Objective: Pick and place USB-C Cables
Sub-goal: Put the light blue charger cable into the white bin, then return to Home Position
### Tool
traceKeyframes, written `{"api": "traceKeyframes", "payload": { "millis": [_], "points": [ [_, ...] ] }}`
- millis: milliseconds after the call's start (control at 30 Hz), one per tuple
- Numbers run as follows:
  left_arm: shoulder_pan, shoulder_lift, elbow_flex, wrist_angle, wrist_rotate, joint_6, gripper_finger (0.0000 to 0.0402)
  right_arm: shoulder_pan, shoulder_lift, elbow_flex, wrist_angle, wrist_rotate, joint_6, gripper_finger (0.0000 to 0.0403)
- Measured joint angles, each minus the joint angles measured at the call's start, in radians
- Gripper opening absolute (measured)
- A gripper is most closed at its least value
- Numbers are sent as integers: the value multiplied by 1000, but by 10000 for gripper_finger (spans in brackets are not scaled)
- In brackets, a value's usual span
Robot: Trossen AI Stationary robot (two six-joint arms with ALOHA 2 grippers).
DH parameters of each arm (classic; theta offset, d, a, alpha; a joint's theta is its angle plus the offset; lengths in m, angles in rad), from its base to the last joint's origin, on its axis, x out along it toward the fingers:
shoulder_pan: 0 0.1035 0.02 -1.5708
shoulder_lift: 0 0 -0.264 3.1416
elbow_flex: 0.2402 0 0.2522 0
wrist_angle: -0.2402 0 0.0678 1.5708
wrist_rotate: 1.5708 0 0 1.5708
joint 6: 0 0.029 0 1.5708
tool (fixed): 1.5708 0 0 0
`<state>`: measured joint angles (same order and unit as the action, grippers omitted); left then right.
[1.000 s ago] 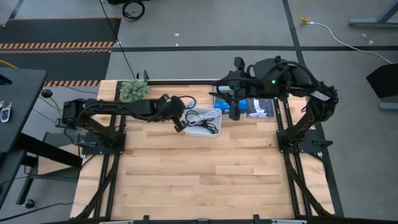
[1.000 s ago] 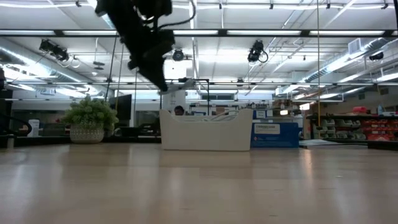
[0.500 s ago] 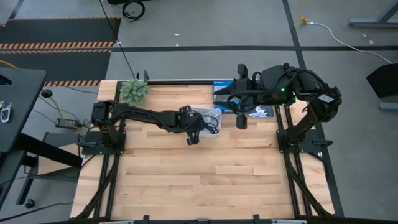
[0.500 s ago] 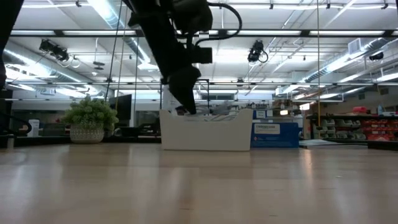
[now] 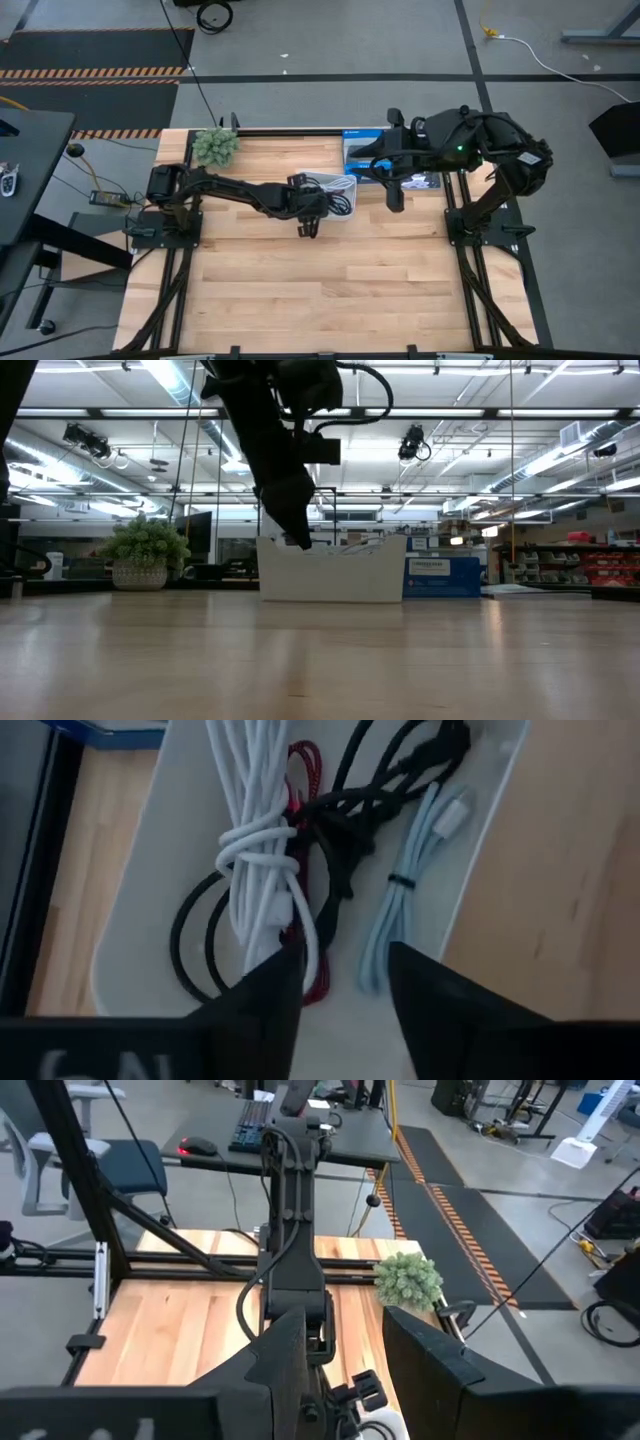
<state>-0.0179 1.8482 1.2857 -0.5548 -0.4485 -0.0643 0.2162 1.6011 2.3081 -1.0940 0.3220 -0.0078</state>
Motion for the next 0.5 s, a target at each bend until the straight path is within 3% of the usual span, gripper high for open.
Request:
{"api": "traceKeyframes", "payload": {
  "millis": [233,500],
  "points": [
    [-21,-92,3,-10,-1,-62,184,28,-25,0,-47,0,1,142],
    [-60,-256,-20,-75,2,-160,144,20,-115,0,-258,69,114,142]
  ]
}}
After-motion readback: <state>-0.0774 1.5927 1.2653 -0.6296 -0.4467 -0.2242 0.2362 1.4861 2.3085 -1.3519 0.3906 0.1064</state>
